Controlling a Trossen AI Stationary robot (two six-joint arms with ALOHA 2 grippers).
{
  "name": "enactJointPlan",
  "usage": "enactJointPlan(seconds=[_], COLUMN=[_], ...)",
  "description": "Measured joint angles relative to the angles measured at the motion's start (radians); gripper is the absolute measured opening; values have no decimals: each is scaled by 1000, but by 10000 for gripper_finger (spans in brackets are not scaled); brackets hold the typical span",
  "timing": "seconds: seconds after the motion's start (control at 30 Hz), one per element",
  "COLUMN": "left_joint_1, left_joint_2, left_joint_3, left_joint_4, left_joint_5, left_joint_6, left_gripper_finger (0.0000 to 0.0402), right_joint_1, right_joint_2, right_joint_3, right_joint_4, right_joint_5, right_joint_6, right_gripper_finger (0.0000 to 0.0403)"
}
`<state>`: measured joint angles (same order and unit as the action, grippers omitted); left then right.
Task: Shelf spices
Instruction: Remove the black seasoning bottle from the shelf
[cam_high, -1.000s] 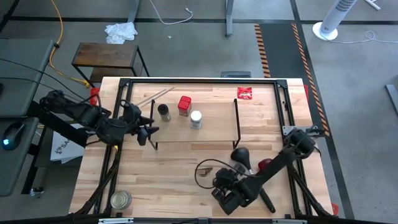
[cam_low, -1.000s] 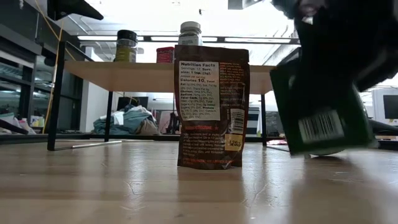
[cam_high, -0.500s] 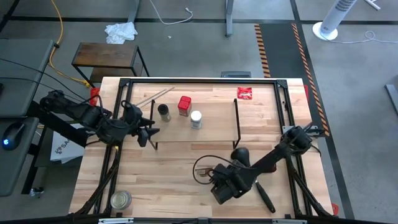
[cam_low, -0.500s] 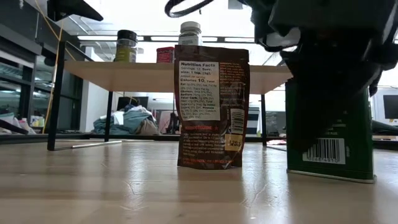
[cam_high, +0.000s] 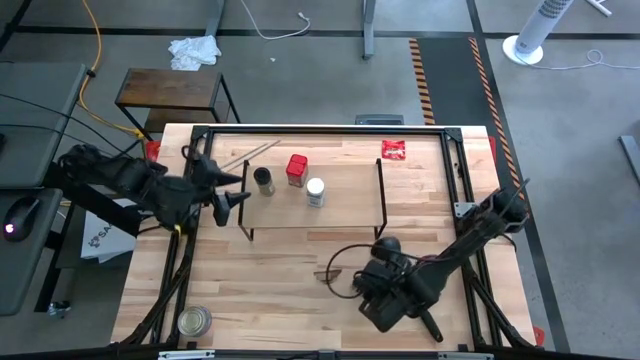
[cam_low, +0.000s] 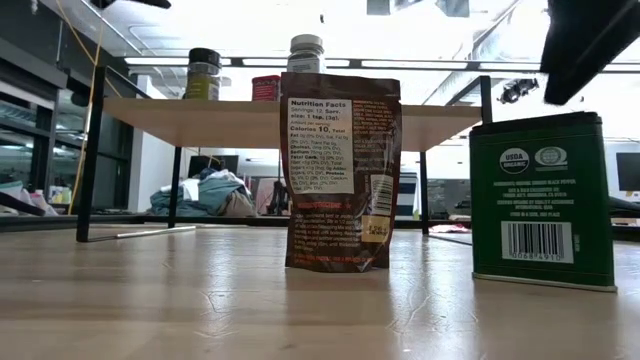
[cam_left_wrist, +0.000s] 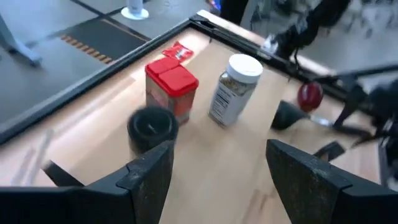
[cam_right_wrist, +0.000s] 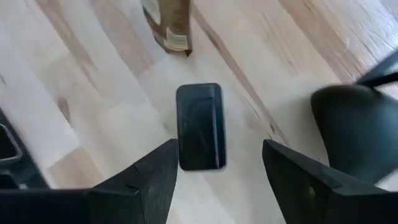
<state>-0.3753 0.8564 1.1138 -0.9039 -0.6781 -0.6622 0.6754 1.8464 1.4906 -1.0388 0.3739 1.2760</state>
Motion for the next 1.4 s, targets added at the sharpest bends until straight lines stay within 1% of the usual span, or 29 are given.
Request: enactJointPlan(seconds=[0.1,0.23,0.33,0.47,0.6,0.73,0.83,1.03,1.27,1.4], left_joint_1=[71,184,272,388,476,522,552,600,609,623], left_joint_2=[55,159,245,346,427,460,474,529,584,606], left_joint_3=[100,244,306,335,386,446,456,455,455,454], left_joint_4=[-81,-276,-396,-411,-407,-405,-414,-478,-459,-477], left_joint_5=[93,274,378,478,578,577,568,643,603,609], left_joint_6=[141,315,460,612,659,716,754,771,822,824], left_gripper_finger=[260,274,287,305,311,312,312,312,312,312], right_joint_1=[-8,-15,-16,-17,-18,-18,-18,-18,-18,-18], right_joint_2=[-27,-52,-64,-69,-69,-69,-69,-69,-69,-69], right_joint_3=[0,0,0,0,0,0,0,0,0,0], right_joint_4=[-5,-12,-18,-15,-7,-4,-3,-4,-11,-11], right_joint_5=[0,-18,-34,-34,-43,-44,-44,-28,-10,-10], right_joint_6=[25,25,25,26,34,33,27,6,-1,4], right_gripper_finger=[229,229,229,229,229,229,229,229,229,229])
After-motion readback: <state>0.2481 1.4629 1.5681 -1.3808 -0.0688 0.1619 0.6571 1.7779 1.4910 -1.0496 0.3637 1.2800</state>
